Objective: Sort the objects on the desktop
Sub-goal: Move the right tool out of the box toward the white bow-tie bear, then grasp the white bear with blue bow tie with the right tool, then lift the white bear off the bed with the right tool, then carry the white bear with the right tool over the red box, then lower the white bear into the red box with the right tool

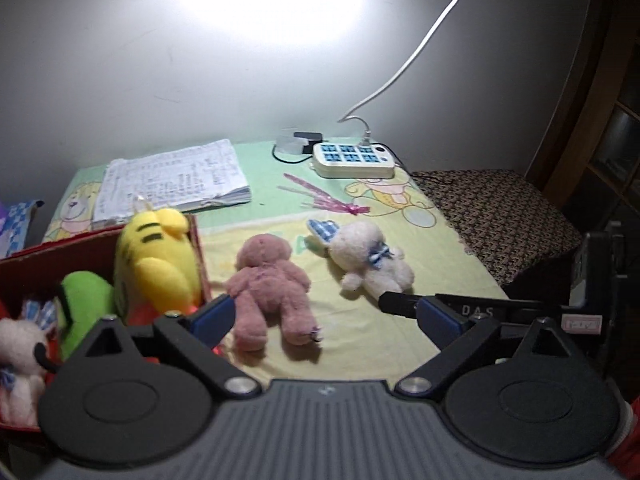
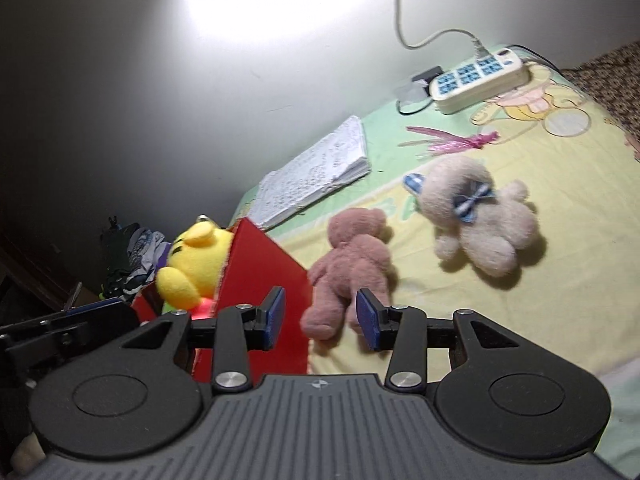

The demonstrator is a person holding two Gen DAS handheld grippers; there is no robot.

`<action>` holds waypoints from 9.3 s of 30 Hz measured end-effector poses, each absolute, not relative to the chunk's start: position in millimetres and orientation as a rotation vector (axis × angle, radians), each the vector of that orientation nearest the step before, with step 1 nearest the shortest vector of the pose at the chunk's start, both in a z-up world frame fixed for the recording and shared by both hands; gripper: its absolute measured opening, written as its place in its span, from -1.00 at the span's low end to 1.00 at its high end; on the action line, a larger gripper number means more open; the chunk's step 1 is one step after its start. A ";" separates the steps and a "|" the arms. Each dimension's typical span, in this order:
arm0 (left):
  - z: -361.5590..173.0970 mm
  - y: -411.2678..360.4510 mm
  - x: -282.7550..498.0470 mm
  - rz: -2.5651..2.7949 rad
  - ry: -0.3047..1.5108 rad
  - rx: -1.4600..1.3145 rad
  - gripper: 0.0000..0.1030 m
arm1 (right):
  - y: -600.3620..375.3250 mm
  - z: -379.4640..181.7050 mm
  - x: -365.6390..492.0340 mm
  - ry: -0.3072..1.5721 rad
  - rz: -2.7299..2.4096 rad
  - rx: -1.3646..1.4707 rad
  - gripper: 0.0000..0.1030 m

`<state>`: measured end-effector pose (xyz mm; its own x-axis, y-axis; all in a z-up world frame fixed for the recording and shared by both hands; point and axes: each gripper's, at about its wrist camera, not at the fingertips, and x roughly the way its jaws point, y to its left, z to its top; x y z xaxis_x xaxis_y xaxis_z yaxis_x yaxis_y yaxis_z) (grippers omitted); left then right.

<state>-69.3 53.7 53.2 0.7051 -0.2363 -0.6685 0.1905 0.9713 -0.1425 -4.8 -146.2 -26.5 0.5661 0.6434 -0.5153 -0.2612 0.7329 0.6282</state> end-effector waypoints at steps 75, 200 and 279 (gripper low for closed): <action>-77.4 -21.2 40.3 -0.139 1.172 -0.160 0.84 | -230.0 -100.9 70.2 1.010 0.478 0.773 0.03; 35.3 227.2 -204.1 -0.637 0.937 -0.028 0.41 | 37.2 22.6 -154.3 0.984 0.820 0.502 -0.14; -8.8 312.8 -55.2 -0.227 0.986 -0.226 0.53 | 136.0 0.3 -15.6 0.981 0.953 0.342 -0.18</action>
<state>-55.2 312.8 -8.8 0.5326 -0.2904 -0.7950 0.0872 0.9531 -0.2897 -15.6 136.0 0.3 0.2096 0.8087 -0.5497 -0.5253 0.5673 0.6342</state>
